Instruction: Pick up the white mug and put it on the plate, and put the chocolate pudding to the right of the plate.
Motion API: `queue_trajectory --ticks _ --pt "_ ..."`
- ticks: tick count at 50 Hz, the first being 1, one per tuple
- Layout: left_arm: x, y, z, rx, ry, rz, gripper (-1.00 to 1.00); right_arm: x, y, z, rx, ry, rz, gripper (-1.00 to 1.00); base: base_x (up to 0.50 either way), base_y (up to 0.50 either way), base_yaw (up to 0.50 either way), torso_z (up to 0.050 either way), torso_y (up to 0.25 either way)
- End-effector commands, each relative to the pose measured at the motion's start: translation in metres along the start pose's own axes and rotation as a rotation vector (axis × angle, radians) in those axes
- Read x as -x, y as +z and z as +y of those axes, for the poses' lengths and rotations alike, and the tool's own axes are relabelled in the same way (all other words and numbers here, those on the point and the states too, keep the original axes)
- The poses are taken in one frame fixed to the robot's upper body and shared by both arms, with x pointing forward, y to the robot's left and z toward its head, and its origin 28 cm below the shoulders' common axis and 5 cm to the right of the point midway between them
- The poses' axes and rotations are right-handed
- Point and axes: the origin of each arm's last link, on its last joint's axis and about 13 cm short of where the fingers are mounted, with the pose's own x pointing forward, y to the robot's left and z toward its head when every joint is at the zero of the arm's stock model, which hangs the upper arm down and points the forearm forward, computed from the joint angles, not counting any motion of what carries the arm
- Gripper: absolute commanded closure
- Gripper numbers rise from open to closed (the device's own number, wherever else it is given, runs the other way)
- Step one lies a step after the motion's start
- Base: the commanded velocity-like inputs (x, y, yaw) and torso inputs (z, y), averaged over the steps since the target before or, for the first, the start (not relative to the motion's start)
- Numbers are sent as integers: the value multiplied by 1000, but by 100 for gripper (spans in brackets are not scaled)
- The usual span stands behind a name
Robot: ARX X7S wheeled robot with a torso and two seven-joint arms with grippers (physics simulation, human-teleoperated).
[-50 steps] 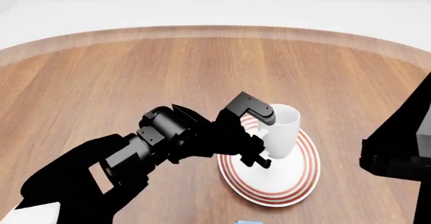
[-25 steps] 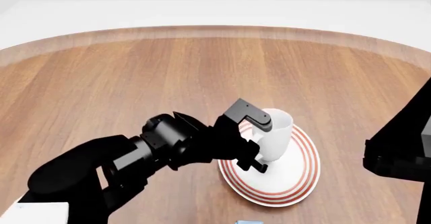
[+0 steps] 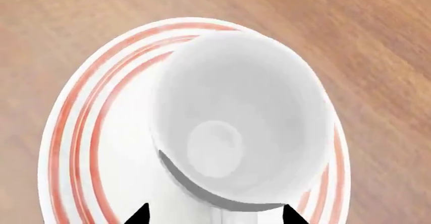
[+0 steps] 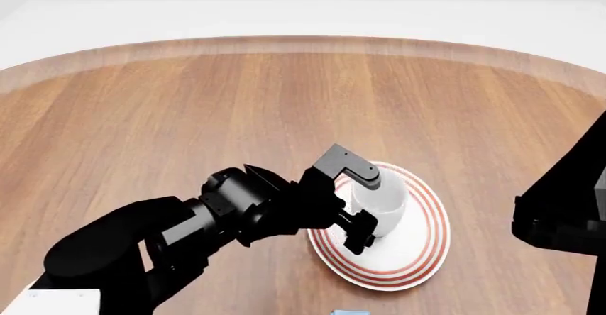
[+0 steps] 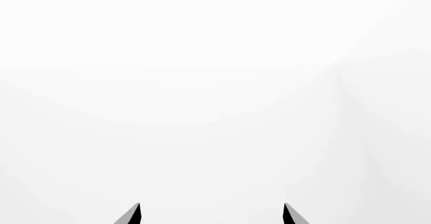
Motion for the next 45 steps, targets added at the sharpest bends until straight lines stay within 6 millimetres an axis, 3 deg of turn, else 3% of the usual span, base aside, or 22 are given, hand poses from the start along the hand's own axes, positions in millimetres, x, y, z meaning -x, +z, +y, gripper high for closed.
queue_trajectory --ticks 1,24,45 --pt "-3 2 -6 -11 -23 -4 -100 -1 2 -1 19 3 -16 -100 0 0 0 0 0" --pt "-6 4 -23 -62 -72 -38 -100 1 -1 2 21 17 -9 -100 0 0 0 0 0" --pt "21 5 -15 -83 -9 -31 -100 1 0 6 23 34 -7 -100 0 0 0 0 0"
